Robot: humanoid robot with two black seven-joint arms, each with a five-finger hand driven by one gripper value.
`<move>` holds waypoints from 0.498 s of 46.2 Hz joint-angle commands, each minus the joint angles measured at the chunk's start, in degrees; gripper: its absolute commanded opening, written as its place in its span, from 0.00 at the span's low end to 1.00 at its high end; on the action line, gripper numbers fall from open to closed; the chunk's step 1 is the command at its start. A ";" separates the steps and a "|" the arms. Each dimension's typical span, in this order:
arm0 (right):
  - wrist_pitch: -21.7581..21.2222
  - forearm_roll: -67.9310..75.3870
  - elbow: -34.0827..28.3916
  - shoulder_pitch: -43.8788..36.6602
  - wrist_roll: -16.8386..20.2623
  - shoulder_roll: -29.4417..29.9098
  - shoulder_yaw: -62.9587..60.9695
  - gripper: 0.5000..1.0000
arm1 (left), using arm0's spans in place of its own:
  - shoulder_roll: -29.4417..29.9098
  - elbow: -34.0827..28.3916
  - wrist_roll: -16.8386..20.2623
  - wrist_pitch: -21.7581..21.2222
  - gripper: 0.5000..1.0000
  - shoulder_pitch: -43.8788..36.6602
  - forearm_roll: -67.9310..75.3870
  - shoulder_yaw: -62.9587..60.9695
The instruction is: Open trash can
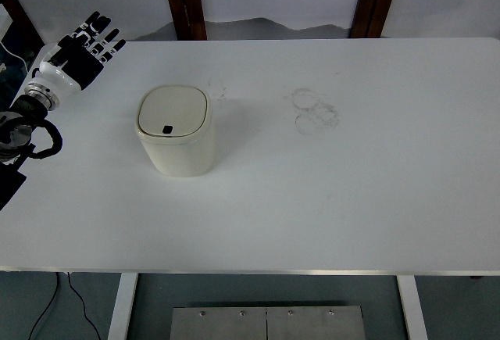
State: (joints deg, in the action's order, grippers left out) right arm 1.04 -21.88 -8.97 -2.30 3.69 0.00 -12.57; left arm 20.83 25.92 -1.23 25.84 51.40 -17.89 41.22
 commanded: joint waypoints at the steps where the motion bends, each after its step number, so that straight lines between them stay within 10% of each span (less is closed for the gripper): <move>1: 0.01 0.00 0.00 -0.07 0.00 0.00 0.00 0.99 | -0.09 0.01 0.00 0.00 1.00 -0.24 0.05 0.00; 23: 0.01 0.00 0.01 -0.07 0.00 0.00 0.00 0.99 | -0.79 0.18 -0.09 -2.19 1.00 3.53 0.14 0.00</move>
State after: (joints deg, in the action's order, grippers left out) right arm 1.04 -21.88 -8.98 -2.30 3.70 0.00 -12.57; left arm 19.96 26.04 -1.31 25.26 54.06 -17.84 41.31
